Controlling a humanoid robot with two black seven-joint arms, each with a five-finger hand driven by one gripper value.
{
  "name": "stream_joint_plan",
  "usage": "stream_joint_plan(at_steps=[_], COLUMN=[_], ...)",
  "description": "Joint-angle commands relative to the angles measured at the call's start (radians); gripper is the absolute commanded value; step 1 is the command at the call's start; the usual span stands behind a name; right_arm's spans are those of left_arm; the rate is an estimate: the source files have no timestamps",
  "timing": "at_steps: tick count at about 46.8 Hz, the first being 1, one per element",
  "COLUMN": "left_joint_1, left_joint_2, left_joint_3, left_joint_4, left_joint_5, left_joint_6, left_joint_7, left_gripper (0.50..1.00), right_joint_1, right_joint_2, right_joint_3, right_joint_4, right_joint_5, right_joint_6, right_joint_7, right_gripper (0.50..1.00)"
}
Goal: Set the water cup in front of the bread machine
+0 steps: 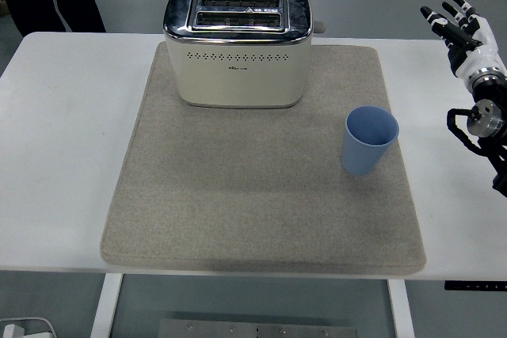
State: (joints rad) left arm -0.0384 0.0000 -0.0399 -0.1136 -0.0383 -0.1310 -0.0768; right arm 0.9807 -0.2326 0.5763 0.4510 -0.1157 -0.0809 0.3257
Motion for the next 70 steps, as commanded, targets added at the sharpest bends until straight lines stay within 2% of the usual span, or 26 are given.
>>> stream_joint_plan(at_steps=[1,12,18,24,28,32,35,39,50,56,61,70], left_joint_1=[0.0,0.0,0.0,0.0,0.0,0.0,0.0,0.0,0.0,0.0,0.0,0.0], left_joint_2=[0.0,0.0,0.0,0.0,0.0,0.0,0.0,0.0,0.0,0.0,0.0,0.0], left_joint_3=[0.0,0.0,0.0,0.0,0.0,0.0,0.0,0.0,0.0,0.0,0.0,0.0], left_joint_4=[0.0,0.0,0.0,0.0,0.0,0.0,0.0,0.0,0.0,0.0,0.0,0.0], left_joint_5=[0.0,0.0,0.0,0.0,0.0,0.0,0.0,0.0,0.0,0.0,0.0,0.0], left_joint_6=[-0.001,0.001,0.001,0.001,0.001,0.001,0.001,-0.001,0.001,0.001,0.001,0.001], left_joint_7=[0.0,0.0,0.0,0.0,0.0,0.0,-0.001,0.0,0.0,0.0,0.0,0.0], left_gripper=[1.0,1.0,1.0,1.0,1.0,1.0,1.0,1.0,1.0,1.0,1.0,1.0], right_joint_1=[-0.003,-0.02,-0.027,-0.028,-0.056,-0.091,-0.122,-0.16,-0.264,-0.321,-0.356,-0.436], right_joint_2=[0.004,-0.016,-0.047,-0.068,-0.123,-0.186,-0.241,-0.295,-0.425,-0.494,-0.531,-0.577], right_joint_3=[-0.004,-0.044,-0.107,-0.115,-0.116,-0.116,-0.115,-0.115,-0.115,-0.113,-0.115,-0.113], right_joint_4=[0.0,0.0,0.002,0.023,0.08,0.181,0.261,0.347,0.433,0.489,0.514,0.606], right_joint_5=[-0.001,-0.042,-0.117,-0.128,-0.128,-0.154,-0.202,-0.262,-0.292,-0.314,-0.322,-0.372], right_joint_6=[-0.003,0.013,0.036,0.107,0.148,0.178,0.182,0.176,0.194,0.231,0.27,0.263], right_joint_7=[0.001,0.001,0.024,0.049,0.078,0.119,0.142,0.148,0.214,0.285,0.285,0.285], right_gripper=[0.913,0.911,0.911,0.911,0.911,0.911,0.913,0.911,0.911,0.911,0.913,0.913])
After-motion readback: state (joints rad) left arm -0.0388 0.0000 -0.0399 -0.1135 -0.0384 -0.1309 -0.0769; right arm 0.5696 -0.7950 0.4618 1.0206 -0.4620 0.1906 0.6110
